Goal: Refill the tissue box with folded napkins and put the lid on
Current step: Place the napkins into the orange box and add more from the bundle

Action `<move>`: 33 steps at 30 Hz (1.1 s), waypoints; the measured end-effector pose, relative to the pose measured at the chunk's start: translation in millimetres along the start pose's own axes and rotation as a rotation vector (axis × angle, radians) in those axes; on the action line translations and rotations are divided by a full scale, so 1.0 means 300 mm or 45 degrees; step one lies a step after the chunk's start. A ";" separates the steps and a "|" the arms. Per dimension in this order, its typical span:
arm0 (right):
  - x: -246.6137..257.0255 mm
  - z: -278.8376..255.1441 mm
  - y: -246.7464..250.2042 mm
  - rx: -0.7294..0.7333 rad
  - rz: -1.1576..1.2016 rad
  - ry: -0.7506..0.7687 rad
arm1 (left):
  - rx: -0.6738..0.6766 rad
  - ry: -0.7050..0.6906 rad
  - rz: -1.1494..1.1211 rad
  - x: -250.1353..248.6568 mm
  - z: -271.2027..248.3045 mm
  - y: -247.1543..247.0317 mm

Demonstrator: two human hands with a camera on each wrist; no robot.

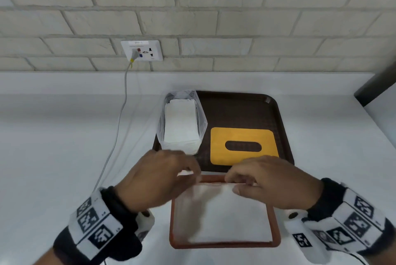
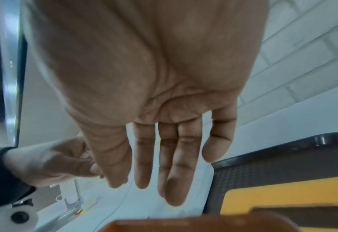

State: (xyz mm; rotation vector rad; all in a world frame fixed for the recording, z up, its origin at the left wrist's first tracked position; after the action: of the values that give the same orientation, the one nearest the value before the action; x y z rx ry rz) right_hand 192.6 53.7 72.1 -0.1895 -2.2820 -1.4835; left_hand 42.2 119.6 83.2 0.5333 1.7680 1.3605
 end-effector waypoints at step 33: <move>-0.105 0.643 0.141 0.121 0.103 -0.256 | 0.290 0.583 0.132 0.385 0.434 -0.141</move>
State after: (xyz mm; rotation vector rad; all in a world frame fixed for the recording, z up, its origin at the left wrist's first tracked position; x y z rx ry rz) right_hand 184.2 248.5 27.6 -0.4146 -2.4643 -1.3662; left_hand 87.7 267.8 -6.5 0.4635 2.3142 1.4421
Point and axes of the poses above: each hand's wrist, its own z-axis towards the middle knuckle, its own y-axis out of the back of the hand, x = y × z, the point moved 9 cm from there along z, towards the middle knuckle, and after that the axes turned 3 degrees about -y, right-handed, at the moved point
